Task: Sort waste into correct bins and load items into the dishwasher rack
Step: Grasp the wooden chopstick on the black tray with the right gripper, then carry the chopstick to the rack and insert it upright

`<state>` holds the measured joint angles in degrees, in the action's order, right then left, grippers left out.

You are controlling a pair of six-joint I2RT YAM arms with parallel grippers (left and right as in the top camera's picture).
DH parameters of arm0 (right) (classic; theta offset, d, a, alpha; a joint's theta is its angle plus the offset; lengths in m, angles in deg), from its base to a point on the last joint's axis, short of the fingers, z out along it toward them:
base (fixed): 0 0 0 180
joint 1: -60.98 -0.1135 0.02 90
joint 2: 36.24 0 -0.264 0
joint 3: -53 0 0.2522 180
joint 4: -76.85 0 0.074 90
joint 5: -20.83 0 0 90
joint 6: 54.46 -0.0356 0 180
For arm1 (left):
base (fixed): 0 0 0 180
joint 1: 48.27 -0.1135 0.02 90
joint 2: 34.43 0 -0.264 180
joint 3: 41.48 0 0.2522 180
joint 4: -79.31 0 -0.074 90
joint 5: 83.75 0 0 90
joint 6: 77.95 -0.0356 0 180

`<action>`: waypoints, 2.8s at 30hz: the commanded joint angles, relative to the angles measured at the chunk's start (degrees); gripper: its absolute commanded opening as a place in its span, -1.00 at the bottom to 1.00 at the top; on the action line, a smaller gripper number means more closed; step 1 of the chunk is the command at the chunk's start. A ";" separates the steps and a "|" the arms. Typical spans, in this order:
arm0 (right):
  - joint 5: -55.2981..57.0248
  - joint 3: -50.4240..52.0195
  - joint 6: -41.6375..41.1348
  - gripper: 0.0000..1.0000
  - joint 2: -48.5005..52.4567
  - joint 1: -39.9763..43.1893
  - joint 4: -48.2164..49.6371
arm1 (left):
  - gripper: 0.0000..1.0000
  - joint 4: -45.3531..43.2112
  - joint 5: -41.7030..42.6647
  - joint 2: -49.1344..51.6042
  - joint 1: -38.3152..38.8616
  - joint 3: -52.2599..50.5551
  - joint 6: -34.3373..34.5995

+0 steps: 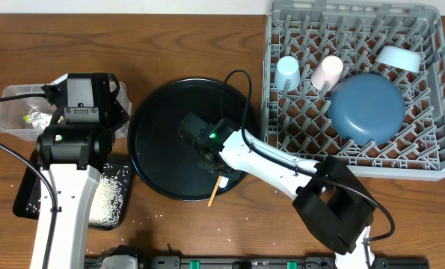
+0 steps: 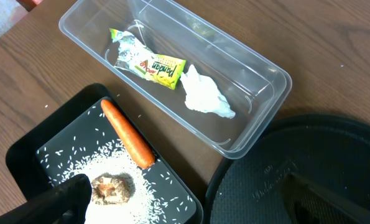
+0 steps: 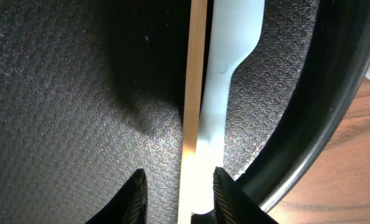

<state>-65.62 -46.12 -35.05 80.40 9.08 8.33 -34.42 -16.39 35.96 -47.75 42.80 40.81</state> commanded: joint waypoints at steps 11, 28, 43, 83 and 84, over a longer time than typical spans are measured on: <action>0.72 2.16 -4.83 -0.46 0.70 0.63 0.74 | 0.96 0.17 -0.35 0.02 -0.24 0.04 0.92; 0.72 5.84 -3.65 -0.64 0.70 1.75 7.54 | 0.96 0.17 -0.35 0.02 -0.24 0.04 0.92; 0.72 5.81 0.31 -0.98 0.61 2.12 5.88 | 0.96 0.17 -0.35 0.02 -0.24 0.04 0.92; 0.94 1.92 56.85 -0.98 -31.21 40.85 -9.64 | 0.96 0.17 -0.35 0.02 -0.24 0.04 0.92; 0.81 1.92 57.94 -0.98 -30.21 41.94 -8.98 | 0.96 0.17 -0.35 0.02 -0.24 0.04 0.92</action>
<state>-64.81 -44.31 17.52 47.81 48.49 -1.20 -34.40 -16.39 35.96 -47.75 42.80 40.81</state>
